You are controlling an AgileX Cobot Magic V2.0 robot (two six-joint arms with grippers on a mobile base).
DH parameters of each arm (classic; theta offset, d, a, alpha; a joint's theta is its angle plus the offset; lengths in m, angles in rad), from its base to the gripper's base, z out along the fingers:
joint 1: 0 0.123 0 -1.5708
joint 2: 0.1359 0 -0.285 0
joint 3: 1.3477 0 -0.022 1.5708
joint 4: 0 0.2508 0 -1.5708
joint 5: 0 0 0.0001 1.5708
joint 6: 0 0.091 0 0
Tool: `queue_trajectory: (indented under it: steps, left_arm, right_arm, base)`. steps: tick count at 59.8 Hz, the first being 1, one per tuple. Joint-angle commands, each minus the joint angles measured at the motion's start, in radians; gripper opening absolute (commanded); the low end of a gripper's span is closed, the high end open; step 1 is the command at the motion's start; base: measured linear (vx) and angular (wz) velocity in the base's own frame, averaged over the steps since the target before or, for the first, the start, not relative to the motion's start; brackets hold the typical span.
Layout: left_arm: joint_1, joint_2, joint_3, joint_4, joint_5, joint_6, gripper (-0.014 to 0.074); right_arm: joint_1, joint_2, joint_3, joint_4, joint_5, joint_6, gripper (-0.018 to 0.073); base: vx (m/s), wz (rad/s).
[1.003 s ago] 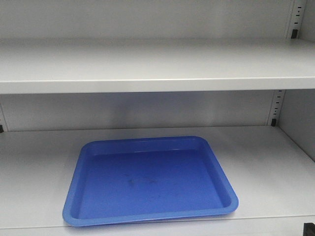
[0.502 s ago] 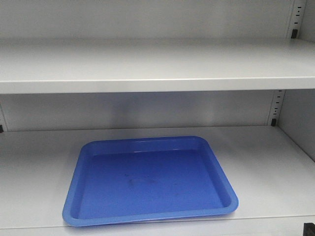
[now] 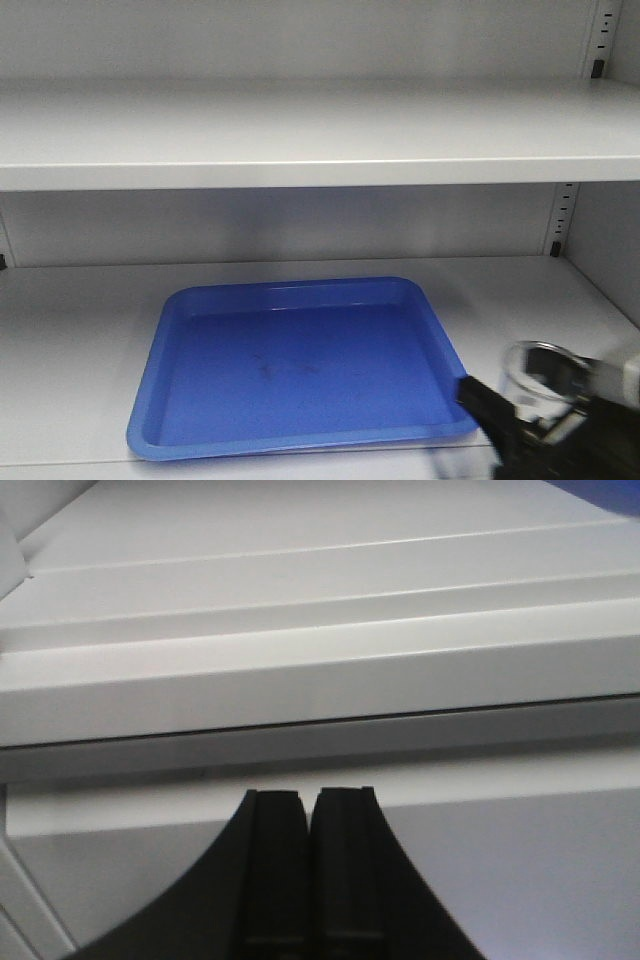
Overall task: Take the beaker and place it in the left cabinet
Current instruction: 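Extend the right gripper and lower the beaker onto the blue tray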
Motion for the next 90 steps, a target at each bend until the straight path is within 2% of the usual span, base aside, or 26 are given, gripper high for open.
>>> queue_trajectory:
  steps: [1,20,28,38,49,64,71,76,90]
  left_arm:
    - [-0.005,-0.010,-0.015,0.003,-0.075,-0.004,0.0004]
    - [-0.005,-0.010,-0.015,0.003,-0.075,-0.004,0.0004]
    - [-0.005,-0.010,-0.015,0.003,-0.075,-0.004,0.0004]
    - [-0.005,-0.010,-0.015,0.003,-0.075,-0.004,0.0004]
    - [-0.005,-0.010,-0.015,0.003,-0.075,-0.004,0.0004]
    - [-0.005,-0.010,-0.015,0.003,-0.075,-0.004,0.0004]
    - [-0.005,-0.010,-0.015,0.003,-0.075,-0.004,0.0004]
    - [-0.005,-0.010,-0.015,0.003,-0.075,-0.004,0.0004]
    - [-0.005,-0.010,-0.015,0.003,-0.075,-0.004,0.0004]
  right_arm:
    - [-0.004,0.127,-0.114,0.002,-0.189,-0.008,-0.0001]
    - [-0.003,0.590,-0.464,-0.044,-0.383,-0.018,-0.0001]
    - [0.013,0.729,-0.587,-0.048,-0.368,-0.018,0.0001]
    - [0.023,0.805,-0.641,-0.052,-0.344,-0.019,0.0041]
    - [0.023,0.807,-0.639,-0.083,-0.347,-0.019,0.0183]
    - [0.023,0.806,-0.639,-0.085,-0.354,-0.018,0.0543]
    - [0.023,0.806,-0.639,-0.085,-0.349,-0.018,0.0678]
    - [0.023,0.806,-0.639,-0.085,-0.350,-0.018,0.0729]
    - [0.023,0.763,-0.639,-0.085,-0.347,-0.020,0.0707]
  base:
    - [0.00,0.00]
    - [0.00,0.00]
    - [0.00,0.00]
    - [0.00,0.00]
    - [0.00,0.00]
    - [0.00,0.00]
    - [0.00,0.00]
    - [0.00,0.00]
    - [0.00,0.00]
